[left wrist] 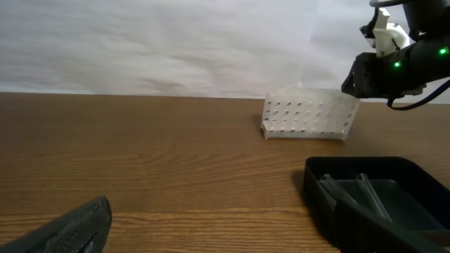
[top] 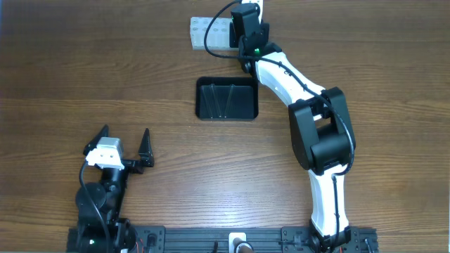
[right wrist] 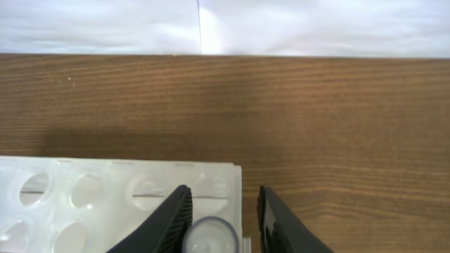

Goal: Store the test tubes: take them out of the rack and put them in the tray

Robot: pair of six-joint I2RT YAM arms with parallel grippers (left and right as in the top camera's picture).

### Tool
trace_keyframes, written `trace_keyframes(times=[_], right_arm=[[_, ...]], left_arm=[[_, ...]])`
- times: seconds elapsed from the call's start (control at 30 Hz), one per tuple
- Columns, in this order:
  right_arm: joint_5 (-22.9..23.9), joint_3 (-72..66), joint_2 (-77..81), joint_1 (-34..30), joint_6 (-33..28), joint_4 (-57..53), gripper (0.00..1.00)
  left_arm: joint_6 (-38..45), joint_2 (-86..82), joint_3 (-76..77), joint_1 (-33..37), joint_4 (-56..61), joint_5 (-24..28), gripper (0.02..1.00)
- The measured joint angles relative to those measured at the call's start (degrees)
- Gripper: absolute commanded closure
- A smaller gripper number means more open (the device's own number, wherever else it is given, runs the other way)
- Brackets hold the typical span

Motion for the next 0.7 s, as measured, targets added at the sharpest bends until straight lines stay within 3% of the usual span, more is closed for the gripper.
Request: trace_keyframes(times=[0.27, 0.43, 0.7], right_arm=[[-1.0, 0.0, 0.0, 0.0, -1.4, 1.2, 0.750], [-1.2, 0.0, 0.0, 0.0, -2.0, 1.2, 0.855], [-1.2, 0.0, 0.0, 0.1, -2.0, 1.4, 0.890]], left_arm=[[0.0, 0.0, 0.0, 0.0, 0.0, 0.0, 0.018], [0.0, 0.0, 0.0, 0.0, 0.0, 0.0, 0.018], [0.0, 0.0, 0.0, 0.0, 0.0, 0.0, 0.020]])
